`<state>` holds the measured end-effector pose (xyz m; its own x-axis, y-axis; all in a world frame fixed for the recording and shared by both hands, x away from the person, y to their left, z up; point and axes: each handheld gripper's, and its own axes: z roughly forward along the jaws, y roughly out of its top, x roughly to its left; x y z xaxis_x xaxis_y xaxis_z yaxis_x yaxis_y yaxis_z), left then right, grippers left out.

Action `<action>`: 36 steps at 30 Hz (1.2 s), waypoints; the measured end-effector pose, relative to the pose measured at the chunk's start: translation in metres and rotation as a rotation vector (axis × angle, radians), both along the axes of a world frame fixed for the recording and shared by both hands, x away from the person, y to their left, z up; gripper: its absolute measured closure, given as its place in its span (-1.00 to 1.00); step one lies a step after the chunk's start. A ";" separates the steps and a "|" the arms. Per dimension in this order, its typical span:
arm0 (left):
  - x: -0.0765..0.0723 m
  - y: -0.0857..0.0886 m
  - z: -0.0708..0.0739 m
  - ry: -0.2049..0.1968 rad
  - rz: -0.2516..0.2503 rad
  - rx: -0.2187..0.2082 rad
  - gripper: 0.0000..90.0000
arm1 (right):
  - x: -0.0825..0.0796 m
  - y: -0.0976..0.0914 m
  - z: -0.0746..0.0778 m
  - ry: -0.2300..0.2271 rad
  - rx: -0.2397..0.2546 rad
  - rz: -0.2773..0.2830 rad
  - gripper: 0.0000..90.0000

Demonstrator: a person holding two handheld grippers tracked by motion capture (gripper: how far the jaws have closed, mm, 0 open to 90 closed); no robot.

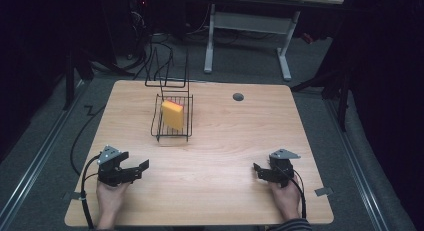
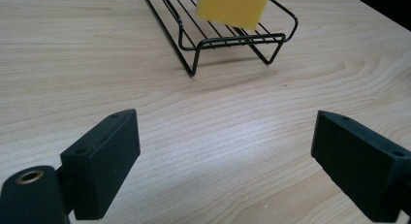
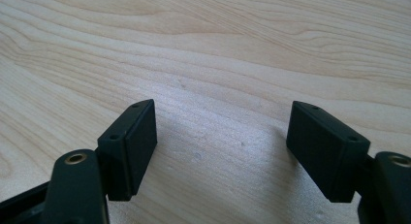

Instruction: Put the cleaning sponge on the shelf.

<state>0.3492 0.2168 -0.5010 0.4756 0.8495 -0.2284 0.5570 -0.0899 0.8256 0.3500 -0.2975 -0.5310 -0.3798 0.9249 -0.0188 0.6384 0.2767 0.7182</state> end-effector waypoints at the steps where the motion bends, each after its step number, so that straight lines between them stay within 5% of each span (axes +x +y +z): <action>1: 0.000 0.000 -0.001 0.003 0.001 0.000 -0.76 | 0.000 0.000 0.000 0.000 0.000 0.000 -0.40; 36: 0.016 -0.010 -0.028 0.051 0.055 0.122 -0.75 | 0.000 0.000 0.000 -0.001 -0.001 0.002 -0.40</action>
<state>0.3650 0.2069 -0.5286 0.4180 0.8969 -0.1444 0.6048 -0.1561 0.7809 0.3501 -0.2976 -0.5310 -0.3820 0.9239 -0.0206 0.6368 0.2793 0.7186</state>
